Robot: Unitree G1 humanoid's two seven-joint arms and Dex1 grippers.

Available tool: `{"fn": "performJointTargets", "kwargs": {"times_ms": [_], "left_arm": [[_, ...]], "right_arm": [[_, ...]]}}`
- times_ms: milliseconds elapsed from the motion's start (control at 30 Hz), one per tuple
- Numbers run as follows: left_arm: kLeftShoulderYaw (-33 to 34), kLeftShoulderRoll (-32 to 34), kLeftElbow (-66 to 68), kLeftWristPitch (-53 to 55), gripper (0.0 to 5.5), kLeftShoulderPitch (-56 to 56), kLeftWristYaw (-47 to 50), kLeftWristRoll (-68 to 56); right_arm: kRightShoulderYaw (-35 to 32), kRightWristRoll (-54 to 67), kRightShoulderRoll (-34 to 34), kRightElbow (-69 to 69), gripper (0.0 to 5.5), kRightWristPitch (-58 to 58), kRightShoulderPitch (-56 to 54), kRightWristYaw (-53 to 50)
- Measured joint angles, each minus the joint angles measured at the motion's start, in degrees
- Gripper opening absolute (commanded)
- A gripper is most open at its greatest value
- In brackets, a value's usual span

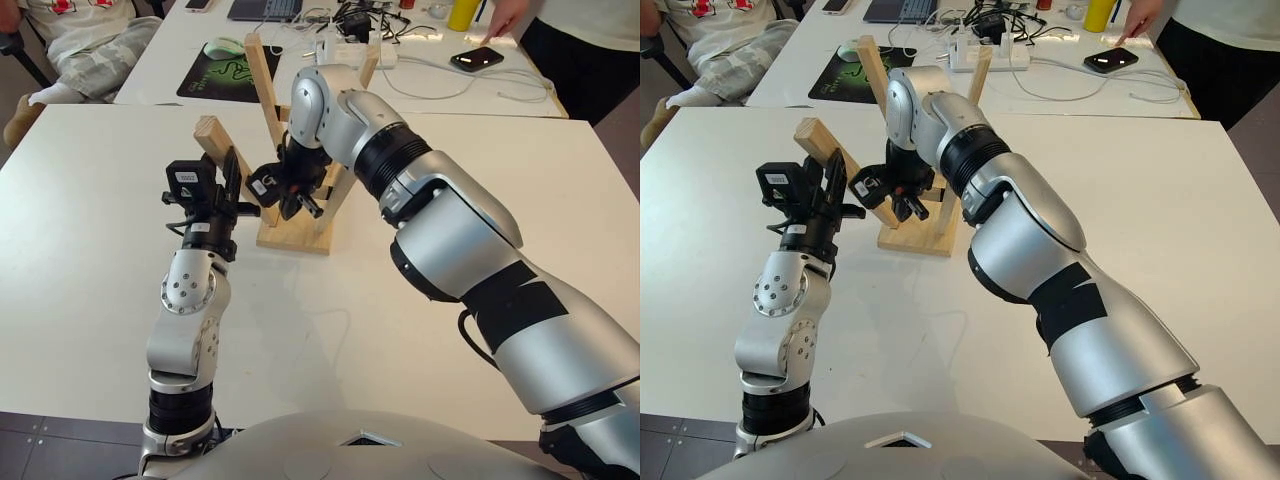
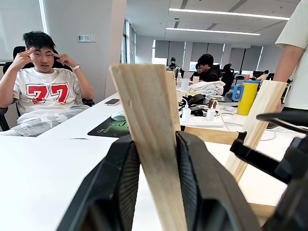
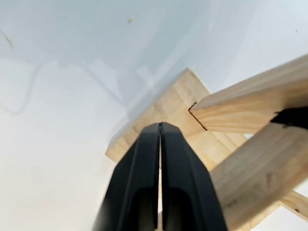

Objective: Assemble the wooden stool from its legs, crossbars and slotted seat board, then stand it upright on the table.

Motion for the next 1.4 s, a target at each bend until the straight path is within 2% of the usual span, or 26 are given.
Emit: {"fn": "performJointTargets", "kwargs": {"times_ms": [333,600,767,867,967,1100,1267,1333,1400], "left_arm": [[0.0,1.5,0.0,0.4,1.06,-0.2,-0.2,0.0],[0.4,2.6,-0.1,0.4,1.06,-0.1,-1.0,0.0],[0.6,2.7,-0.2,0.4,1.06,0.0,-1.1,-0.1],[0.7,2.8,-0.1,0.4,1.06,0.0,-1.1,-0.5],[1.1,3.0,-0.5,0.2,1.06,-0.1,-1.4,-1.1],[1.9,2.9,-1.0,-0.1,1.06,0.1,-1.4,-2.3],[2.6,3.1,-1.8,0.6,1.06,1.1,-1.4,-3.4],[2.7,3.3,-2.2,1.5,1.06,0.9,-1.5,-3.5],[2.8,4.0,-2.8,2.7,1.06,0.8,-1.8,-4.4]], "right_arm": [[-6.8,4.9,-2.3,-0.9,0.00,1.6,-4.7,3.7],[-17.3,11.9,-10.4,0.1,0.00,5.3,-14.0,2.5],[-27.9,19.4,-14.5,0.7,0.00,15.2,-17.1,-10.6],[-37.6,26.2,-17.8,-0.1,0.00,21.9,-16.1,-26.0],[-47.9,34.2,-20.5,-9.5,0.00,30.0,-6.0,-38.9],[-58.8,42.6,-16.8,-28.0,0.00,41.6,11.8,-51.5],[-75.7,55.1,-1.9,-52.9,0.00,54.9,36.6,-73.7],[-79.3,60.8,4.5,-60.7,0.00,59.0,45.4,-81.9],[-81.4,67.6,5.7,-68.5,0.00,63.3,52.8,-89.2]]}}
